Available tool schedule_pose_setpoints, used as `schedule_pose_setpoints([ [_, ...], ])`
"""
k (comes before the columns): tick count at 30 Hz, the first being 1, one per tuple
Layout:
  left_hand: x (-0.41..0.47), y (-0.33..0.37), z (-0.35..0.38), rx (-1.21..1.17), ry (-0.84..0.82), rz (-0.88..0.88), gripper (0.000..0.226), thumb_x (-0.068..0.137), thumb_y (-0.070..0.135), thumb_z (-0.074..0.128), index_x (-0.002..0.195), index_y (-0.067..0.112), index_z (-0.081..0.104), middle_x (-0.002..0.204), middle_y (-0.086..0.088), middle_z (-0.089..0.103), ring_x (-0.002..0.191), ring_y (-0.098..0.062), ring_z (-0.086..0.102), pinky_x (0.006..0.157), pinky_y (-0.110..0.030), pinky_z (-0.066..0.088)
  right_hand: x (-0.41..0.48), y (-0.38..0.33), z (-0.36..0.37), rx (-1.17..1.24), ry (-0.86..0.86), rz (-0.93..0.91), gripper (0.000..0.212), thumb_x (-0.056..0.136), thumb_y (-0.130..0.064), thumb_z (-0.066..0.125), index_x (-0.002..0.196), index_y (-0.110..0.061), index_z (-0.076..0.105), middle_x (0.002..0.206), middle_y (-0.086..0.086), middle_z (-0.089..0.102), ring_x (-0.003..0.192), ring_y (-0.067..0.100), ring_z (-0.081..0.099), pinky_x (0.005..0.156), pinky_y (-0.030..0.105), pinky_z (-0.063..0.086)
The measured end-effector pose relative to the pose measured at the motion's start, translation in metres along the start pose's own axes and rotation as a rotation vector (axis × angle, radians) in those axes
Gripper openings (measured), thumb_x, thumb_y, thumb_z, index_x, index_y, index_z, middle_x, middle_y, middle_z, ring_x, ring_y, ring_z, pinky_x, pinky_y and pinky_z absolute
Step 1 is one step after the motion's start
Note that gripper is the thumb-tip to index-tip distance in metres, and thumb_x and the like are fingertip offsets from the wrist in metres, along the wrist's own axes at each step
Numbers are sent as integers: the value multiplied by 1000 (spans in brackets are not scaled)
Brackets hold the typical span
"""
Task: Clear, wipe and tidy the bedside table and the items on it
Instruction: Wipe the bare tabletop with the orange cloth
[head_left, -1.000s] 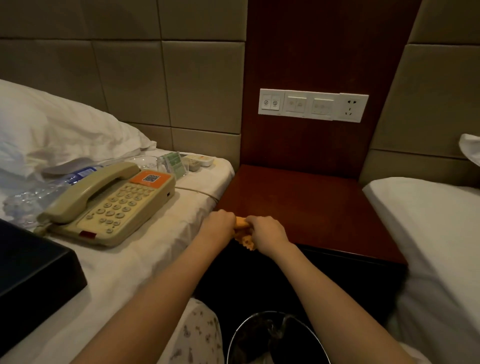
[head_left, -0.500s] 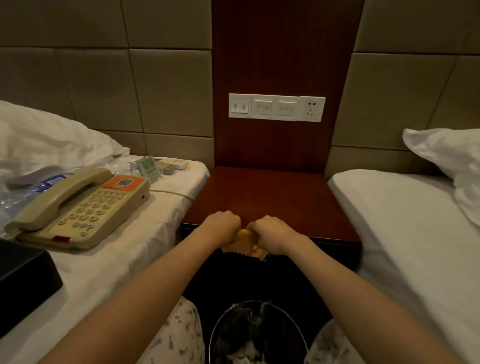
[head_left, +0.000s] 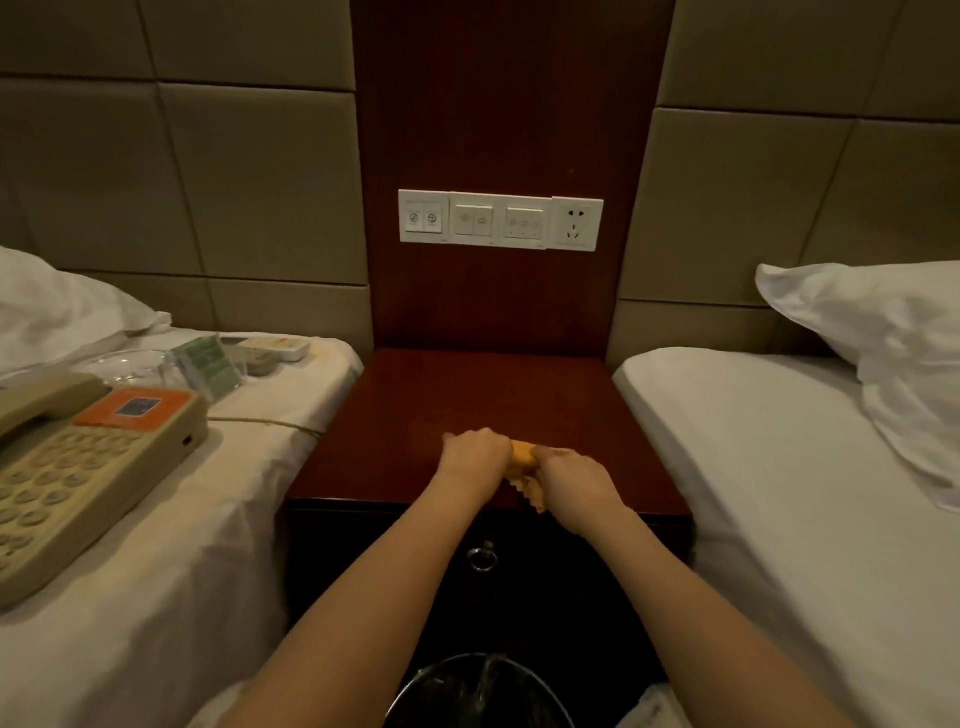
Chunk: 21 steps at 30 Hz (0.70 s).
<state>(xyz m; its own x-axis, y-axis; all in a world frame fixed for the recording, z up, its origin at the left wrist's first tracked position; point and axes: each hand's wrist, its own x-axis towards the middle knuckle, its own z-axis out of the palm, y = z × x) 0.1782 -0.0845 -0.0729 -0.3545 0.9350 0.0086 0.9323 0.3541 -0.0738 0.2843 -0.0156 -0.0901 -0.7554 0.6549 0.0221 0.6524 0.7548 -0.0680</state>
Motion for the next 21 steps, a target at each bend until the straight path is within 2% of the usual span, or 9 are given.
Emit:
schedule_pose_setpoints([
  [2,10,-2,4,-92,25,-41,36,93,0,43,124,13,56,119,-10,59,109,-29,57,90,-39,44,9,7,3,71,-5,30,30,99,-16,36,127,-12,46,103,10,64,78,24,56,61,31,40],
  [6,22,-9,4,-155,29,-28,38,94,4,44,127,16,57,120,-10,60,108,-28,58,90,-36,50,15,6,0,28,8,14,30,98,-14,36,126,-9,48,107,11,63,91,29,61,65,33,44],
  [9,20,-12,6,-192,17,-7,38,93,2,45,126,15,59,119,-10,61,107,-27,59,90,-36,51,10,2,0,-27,31,-29,27,97,-11,36,121,-6,48,99,11,62,78,28,55,53,28,35],
  [15,4,-12,5,-177,7,9,32,92,3,48,119,11,63,112,-11,62,100,-28,60,83,-33,52,-6,-9,-9,-46,23,-69,13,95,-16,40,99,-9,50,66,-1,38,57,18,37,46,26,25],
  [18,-8,-15,3,-175,-29,29,30,92,4,48,117,9,63,111,-11,61,100,-28,59,81,-31,50,-16,-13,-12,-27,-14,-89,13,95,-17,42,98,-9,53,66,-2,38,62,19,43,55,28,34],
  [21,-21,-16,0,-158,-63,40,22,90,3,49,106,6,65,98,-11,59,93,-28,59,73,-29,45,-28,-19,-14,-24,-29,-110,18,95,-18,43,102,-7,56,66,-2,39,71,22,46,64,31,36],
])
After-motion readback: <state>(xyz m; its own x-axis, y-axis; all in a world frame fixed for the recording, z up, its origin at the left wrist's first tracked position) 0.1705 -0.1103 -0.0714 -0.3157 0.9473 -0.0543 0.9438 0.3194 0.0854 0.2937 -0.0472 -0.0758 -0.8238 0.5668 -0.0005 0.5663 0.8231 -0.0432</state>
